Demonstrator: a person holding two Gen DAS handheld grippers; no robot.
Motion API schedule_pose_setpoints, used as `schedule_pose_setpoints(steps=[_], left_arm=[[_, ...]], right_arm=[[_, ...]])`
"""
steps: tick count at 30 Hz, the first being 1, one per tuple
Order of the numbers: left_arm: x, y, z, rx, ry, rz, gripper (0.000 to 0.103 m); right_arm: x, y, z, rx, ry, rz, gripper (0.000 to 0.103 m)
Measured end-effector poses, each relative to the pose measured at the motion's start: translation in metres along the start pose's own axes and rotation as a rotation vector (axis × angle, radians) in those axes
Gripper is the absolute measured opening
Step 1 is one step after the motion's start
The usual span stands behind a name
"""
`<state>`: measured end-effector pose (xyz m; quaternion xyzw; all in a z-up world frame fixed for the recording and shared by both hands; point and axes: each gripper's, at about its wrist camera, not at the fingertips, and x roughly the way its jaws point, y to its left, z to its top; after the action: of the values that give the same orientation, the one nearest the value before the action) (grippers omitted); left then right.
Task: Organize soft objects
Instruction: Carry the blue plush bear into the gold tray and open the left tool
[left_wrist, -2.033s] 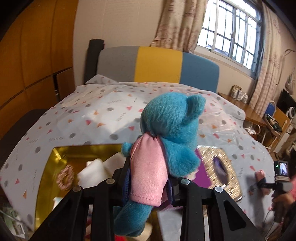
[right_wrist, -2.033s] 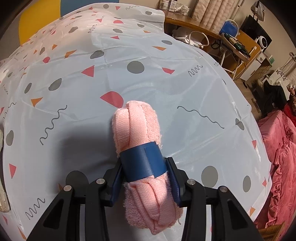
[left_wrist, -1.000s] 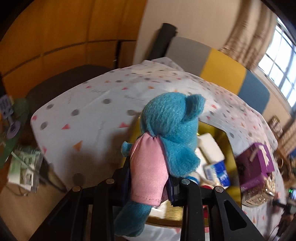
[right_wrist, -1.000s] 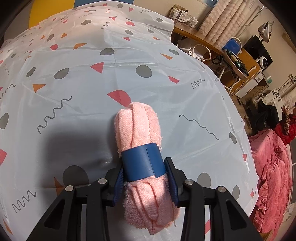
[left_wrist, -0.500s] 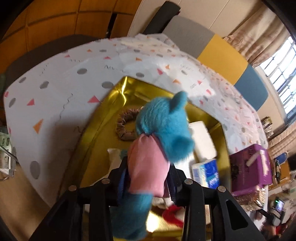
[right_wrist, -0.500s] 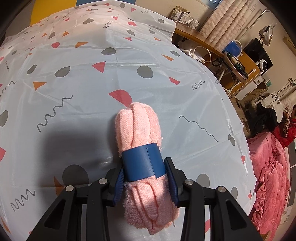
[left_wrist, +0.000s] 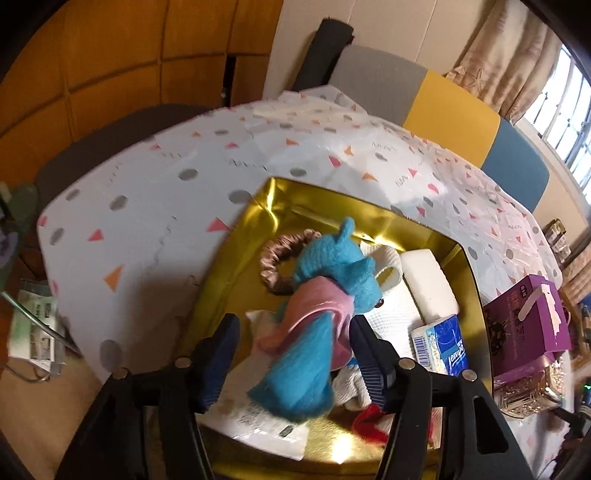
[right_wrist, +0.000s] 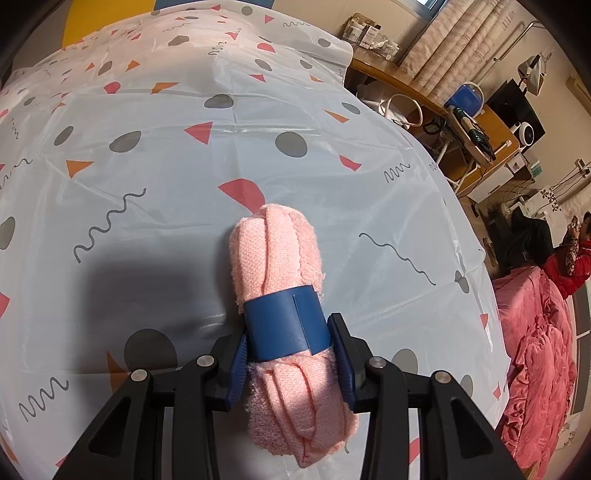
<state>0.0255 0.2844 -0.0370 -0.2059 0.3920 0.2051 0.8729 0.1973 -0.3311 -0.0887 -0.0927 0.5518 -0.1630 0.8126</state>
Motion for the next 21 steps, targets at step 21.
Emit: schedule_pose_setpoints(steps=[21], left_arm=[[-0.063, -0.066, -0.026, 0.256, -0.125, -0.052, 0.072]], right_arm=[[-0.001, -0.001, 0.001, -0.009, 0.001, 0.023, 0.037]])
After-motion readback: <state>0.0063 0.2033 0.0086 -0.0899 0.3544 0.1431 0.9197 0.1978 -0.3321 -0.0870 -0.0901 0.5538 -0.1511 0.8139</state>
